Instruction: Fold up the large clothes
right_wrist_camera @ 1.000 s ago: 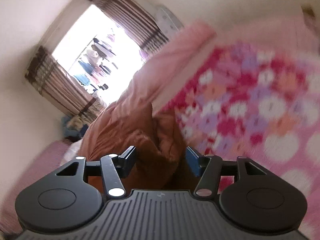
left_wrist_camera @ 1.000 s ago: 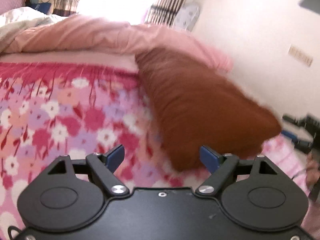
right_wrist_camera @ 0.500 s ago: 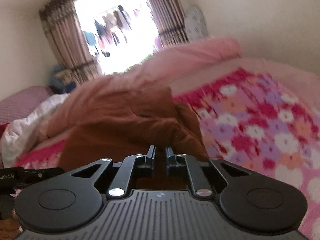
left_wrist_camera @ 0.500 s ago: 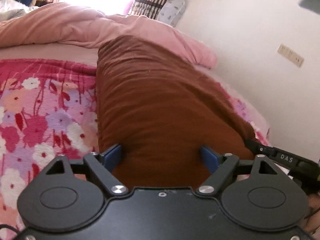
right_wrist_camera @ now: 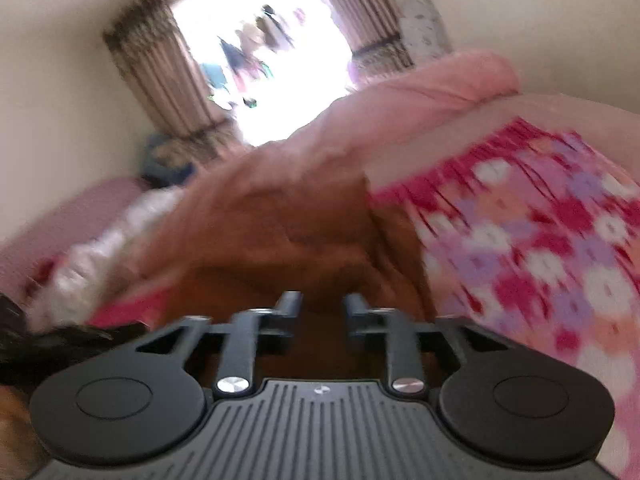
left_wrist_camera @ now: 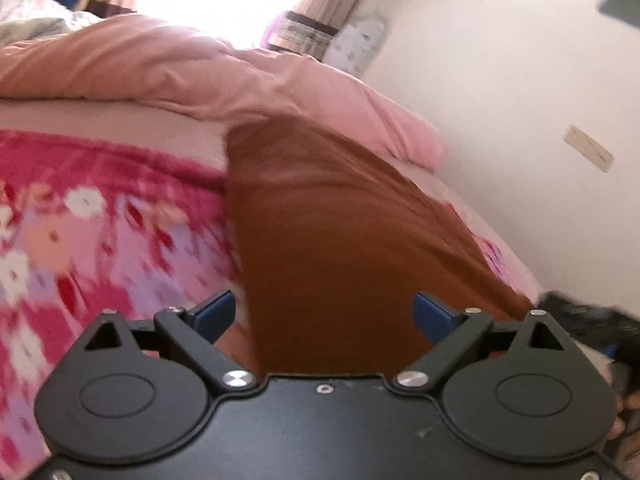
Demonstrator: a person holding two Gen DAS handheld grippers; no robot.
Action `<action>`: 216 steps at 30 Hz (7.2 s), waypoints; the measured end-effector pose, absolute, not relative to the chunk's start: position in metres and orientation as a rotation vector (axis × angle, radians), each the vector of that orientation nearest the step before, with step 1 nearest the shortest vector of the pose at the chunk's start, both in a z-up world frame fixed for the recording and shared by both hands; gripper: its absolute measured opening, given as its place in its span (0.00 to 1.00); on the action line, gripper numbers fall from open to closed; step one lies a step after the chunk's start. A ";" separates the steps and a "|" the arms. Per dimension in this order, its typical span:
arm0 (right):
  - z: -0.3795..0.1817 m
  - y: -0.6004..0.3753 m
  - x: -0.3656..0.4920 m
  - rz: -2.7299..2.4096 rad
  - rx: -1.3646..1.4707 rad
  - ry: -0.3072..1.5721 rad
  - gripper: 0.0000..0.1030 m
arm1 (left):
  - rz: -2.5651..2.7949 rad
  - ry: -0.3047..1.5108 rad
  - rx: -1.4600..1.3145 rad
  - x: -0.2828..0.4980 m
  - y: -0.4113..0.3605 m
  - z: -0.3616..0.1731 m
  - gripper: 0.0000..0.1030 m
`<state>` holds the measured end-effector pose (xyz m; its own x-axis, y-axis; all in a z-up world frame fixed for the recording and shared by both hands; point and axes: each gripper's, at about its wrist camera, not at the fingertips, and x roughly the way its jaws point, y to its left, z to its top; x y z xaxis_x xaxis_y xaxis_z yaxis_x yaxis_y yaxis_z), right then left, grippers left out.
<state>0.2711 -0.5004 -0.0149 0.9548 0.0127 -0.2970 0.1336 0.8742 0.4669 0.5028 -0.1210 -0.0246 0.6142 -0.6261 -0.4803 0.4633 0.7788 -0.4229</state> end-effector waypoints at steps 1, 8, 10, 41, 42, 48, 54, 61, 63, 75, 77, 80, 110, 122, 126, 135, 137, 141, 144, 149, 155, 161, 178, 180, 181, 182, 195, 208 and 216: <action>-0.004 -0.507 0.275 -0.045 0.506 0.280 0.65 | -0.623 0.665 -0.283 0.514 -0.119 -0.024 0.93; 0.016 -0.569 0.371 0.017 0.604 0.425 0.66 | -0.599 0.741 -0.352 0.565 -0.127 -0.038 0.94; 0.004 -0.582 0.398 0.038 0.685 0.494 0.66 | -0.618 0.747 -0.387 0.569 -0.128 -0.041 0.94; -0.024 -0.570 0.266 -0.111 0.780 0.331 0.56 | -0.669 0.618 -0.159 0.444 -0.094 -0.037 0.92; -0.029 -0.566 0.253 -0.109 0.800 0.325 0.56 | -0.670 0.628 -0.162 0.432 -0.091 -0.043 0.91; -0.061 -0.550 0.221 -0.097 0.921 0.316 0.60 | -0.645 0.684 -0.142 0.410 -0.105 -0.072 0.71; -0.070 -0.542 0.250 -0.069 0.960 0.333 0.60 | -0.575 0.687 -0.122 0.422 -0.131 -0.085 0.69; -0.057 -0.531 0.263 -0.109 0.909 0.269 0.22 | -0.550 0.691 -0.158 0.430 -0.133 -0.076 0.30; -0.048 -0.528 0.255 -0.093 0.903 0.226 0.18 | -0.545 0.671 -0.148 0.428 -0.128 -0.070 0.30; -0.112 -0.548 0.269 -0.096 1.001 0.270 0.16 | -0.544 0.704 -0.074 0.434 -0.116 -0.094 0.54; -0.104 -0.546 0.268 -0.094 0.968 0.275 0.19 | -0.557 0.708 -0.062 0.424 -0.110 -0.084 0.51; -0.087 -0.542 0.257 -0.097 0.932 0.265 0.33 | -0.543 0.675 -0.016 0.403 -0.096 -0.067 0.46; -0.044 -0.464 0.289 -0.330 0.371 0.379 0.02 | -0.666 0.623 -0.105 0.441 -0.161 -0.031 0.47; 0.012 -0.448 0.316 -0.304 0.253 0.304 0.16 | -0.613 0.592 -0.075 0.487 -0.178 0.000 0.50; 0.001 -0.456 0.342 -0.306 0.253 0.368 0.16 | -0.605 0.630 -0.090 0.501 -0.185 -0.015 0.54; -0.029 -0.470 0.360 -0.303 0.299 0.432 0.12 | -0.590 0.616 -0.088 0.502 -0.192 -0.027 0.58; -0.031 -0.470 0.360 -0.303 0.304 0.434 0.12 | -0.588 0.615 -0.086 0.500 -0.193 -0.025 0.58; -0.025 -0.466 0.353 -0.305 0.305 0.414 0.12 | -0.588 0.597 -0.093 0.488 -0.184 -0.013 0.57; -0.013 -0.457 0.332 -0.305 0.290 0.365 0.18 | -0.605 0.556 -0.097 0.468 -0.170 -0.005 0.57; 0.004 -0.439 0.293 -0.287 0.235 0.305 0.22 | -0.620 0.534 -0.101 0.430 -0.151 -0.005 0.58; -0.002 -0.435 0.277 -0.271 0.219 0.327 0.23 | -0.639 0.598 -0.103 0.416 -0.147 -0.030 0.58; -0.035 -0.449 0.283 -0.296 0.264 0.384 0.23 | -0.626 0.634 -0.102 0.419 -0.152 -0.052 0.64; -0.033 -0.554 0.292 -0.050 0.631 0.286 0.88 | -0.668 0.745 -0.461 0.511 -0.075 -0.055 0.94; -0.050 -0.573 0.307 0.015 0.747 0.332 0.88 | -0.687 0.801 -0.515 0.524 -0.072 -0.068 0.94; -0.058 -0.579 0.312 0.044 0.788 0.352 0.88 | -0.695 0.818 -0.534 0.528 -0.071 -0.074 0.94; -0.066 -0.584 0.319 0.069 0.825 0.377 0.88 | -0.706 0.837 -0.554 0.533 -0.070 -0.080 0.94; -0.113 -0.615 0.369 0.258 1.019 0.449 1.00 | -0.889 0.922 -0.678 0.576 -0.099 -0.109 1.00; -0.101 -0.604 0.414 0.325 0.907 0.525 1.00 | -0.980 0.956 -0.659 0.606 -0.133 -0.106 1.00; -0.099 -0.596 0.398 0.254 0.910 0.511 0.73 | -0.959 0.915 -0.639 0.590 -0.132 -0.094 0.95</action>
